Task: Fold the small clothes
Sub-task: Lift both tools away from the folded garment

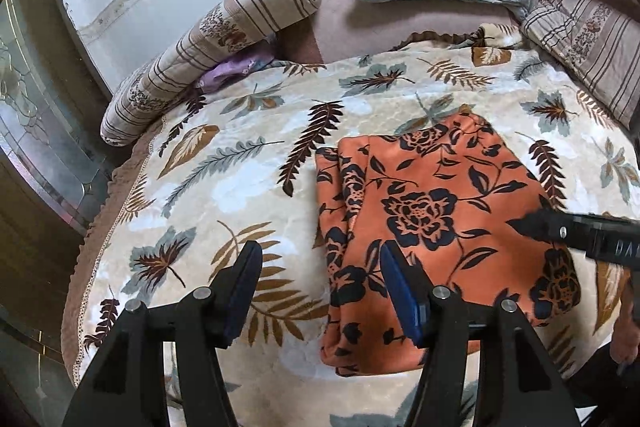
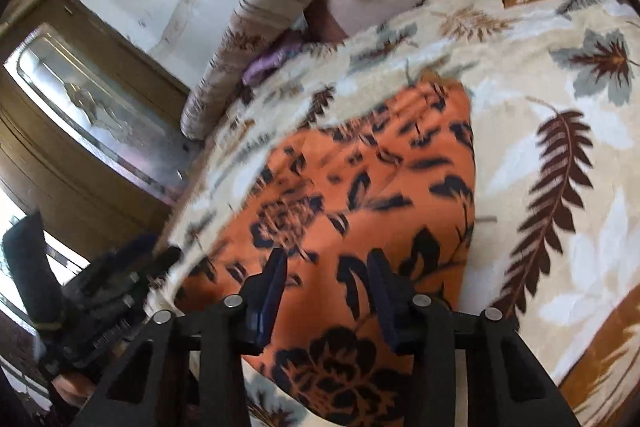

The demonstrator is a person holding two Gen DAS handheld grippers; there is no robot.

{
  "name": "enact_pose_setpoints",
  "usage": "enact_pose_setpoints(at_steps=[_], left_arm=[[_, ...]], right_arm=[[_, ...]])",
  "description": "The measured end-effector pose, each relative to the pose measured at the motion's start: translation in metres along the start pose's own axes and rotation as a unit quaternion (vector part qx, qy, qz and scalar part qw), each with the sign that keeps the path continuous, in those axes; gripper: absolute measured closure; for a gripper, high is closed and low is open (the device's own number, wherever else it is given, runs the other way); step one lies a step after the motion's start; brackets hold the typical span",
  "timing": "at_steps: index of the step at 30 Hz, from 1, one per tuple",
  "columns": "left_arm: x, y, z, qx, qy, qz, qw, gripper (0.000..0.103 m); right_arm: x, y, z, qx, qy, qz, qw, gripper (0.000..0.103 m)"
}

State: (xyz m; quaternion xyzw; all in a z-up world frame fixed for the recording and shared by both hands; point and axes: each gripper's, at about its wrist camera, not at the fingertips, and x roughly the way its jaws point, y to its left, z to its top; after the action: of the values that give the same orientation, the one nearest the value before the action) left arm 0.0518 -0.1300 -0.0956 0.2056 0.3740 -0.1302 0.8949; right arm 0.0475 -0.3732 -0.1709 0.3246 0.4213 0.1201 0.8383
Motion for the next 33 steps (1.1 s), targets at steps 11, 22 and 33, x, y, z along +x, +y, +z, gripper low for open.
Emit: enact_pose_setpoints(at_steps=[11,22,33], left_arm=[[0.052,-0.001,-0.02,0.015,0.06,0.047,0.997,0.035],[-0.049,0.02,0.008,-0.044,-0.059,0.041,0.9965,0.019],[-0.133,0.033,0.022,-0.087,-0.152,0.059,0.9828,0.004]], right_arm=[[0.008,-0.001,0.002,-0.004,0.031,-0.022,0.999,0.064],[-0.09,0.07,-0.005,-0.109,-0.211,-0.103,0.966,0.035],[-0.153,0.113,-0.047,-0.132,-0.338,-0.115,0.925,0.034]])
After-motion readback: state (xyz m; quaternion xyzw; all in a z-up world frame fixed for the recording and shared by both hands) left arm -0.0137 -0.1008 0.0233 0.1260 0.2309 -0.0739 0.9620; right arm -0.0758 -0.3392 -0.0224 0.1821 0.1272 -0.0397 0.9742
